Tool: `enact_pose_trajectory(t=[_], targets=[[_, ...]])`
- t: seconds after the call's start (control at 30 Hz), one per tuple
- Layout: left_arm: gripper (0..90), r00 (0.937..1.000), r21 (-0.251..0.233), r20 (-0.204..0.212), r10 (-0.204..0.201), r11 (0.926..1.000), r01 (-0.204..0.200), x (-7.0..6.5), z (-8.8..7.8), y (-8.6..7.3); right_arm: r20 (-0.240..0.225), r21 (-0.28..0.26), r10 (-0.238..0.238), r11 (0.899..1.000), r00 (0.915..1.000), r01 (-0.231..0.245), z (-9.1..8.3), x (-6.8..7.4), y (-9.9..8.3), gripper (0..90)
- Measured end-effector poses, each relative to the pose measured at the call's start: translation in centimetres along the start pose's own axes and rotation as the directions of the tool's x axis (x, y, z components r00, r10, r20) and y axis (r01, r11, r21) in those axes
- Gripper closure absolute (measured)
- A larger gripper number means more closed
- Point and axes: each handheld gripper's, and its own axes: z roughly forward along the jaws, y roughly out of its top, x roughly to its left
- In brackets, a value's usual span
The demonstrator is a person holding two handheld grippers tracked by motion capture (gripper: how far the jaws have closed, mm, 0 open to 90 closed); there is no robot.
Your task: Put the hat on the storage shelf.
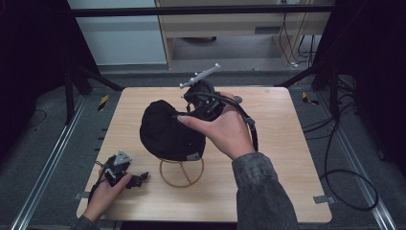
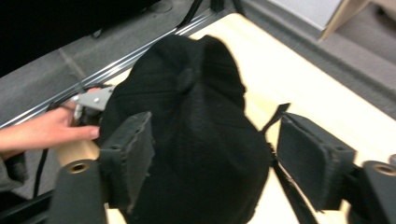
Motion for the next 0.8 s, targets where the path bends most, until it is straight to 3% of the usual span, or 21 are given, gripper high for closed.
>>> enact_pose_trajectory(t=[0.3, 0.8], targets=[[0.0, 1.0000, -0.001, 0.000, 0.000, 1.0000, 0.000, 0.0, 0.0, 0.0, 0.060, -0.035, 0.044, 0.999, 0.9972, -0.042, -1.3, -1.1, -0.8, 10.8], [0.0, 1.0000, -0.002, 0.001, 0.002, 1.0000, -0.002, 0.0, 0.0, 0.0, 0.094, -0.111, 0.036, 0.994, 0.9949, -0.026, -3.2, -2.0, -2.6, 6.1]])
